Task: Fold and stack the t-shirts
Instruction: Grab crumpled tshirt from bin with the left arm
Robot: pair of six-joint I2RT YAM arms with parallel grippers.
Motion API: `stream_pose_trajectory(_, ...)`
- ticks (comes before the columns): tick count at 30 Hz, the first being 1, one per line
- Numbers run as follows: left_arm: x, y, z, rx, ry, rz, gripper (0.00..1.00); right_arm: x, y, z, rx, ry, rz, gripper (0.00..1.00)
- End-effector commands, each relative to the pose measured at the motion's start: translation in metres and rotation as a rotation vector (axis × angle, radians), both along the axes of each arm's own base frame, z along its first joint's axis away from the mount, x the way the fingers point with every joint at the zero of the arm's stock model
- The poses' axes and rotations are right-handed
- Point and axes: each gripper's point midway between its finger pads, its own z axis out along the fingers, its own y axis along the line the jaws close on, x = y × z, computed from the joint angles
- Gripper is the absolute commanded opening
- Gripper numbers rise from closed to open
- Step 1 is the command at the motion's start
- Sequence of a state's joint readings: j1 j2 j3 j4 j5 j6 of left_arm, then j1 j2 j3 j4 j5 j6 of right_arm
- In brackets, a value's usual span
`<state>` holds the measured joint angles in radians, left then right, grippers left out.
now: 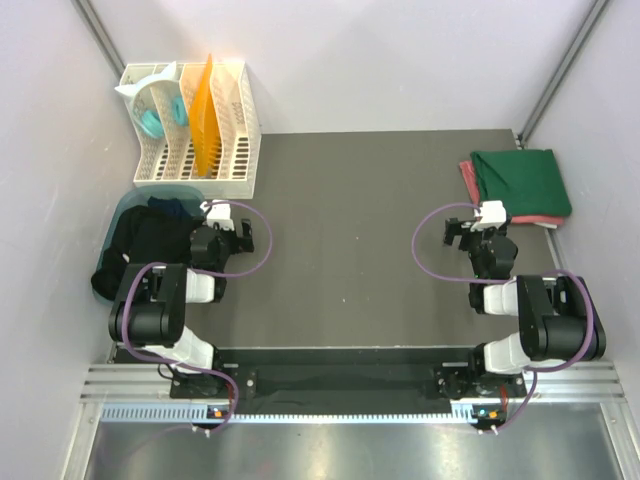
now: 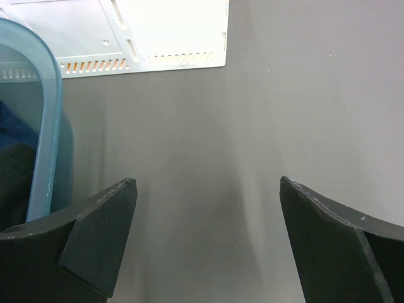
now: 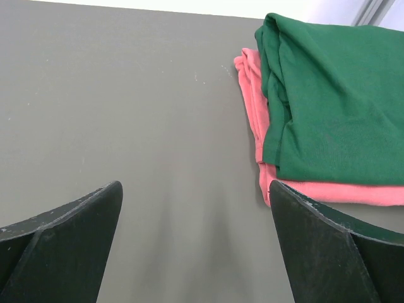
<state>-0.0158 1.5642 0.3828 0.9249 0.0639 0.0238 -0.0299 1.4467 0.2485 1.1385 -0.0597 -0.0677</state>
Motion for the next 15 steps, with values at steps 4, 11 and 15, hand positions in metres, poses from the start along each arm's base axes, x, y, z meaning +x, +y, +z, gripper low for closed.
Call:
stream_pose_trajectory(4, 0.0050, -0.0042, 0.0159, -0.017, -0.064, -0.014, 0.99, 0.0034, 0.0039, 0.0179, 0.008, -0.072, 0.008, 1.00)
stream_pose_trajectory(11, 0.0047, -0.0041, 0.0153, -0.016, -0.065, -0.014, 0.99, 0.0034, 0.0037, 0.0190, 0.009, -0.078, 0.007, 1.00)
stream_pose_trajectory(15, 0.0052, -0.0032, 0.0167, -0.015, -0.073, -0.011, 0.99, 0.0033, 0.0039, 0.0182, 0.009, -0.075, 0.008, 1.00)
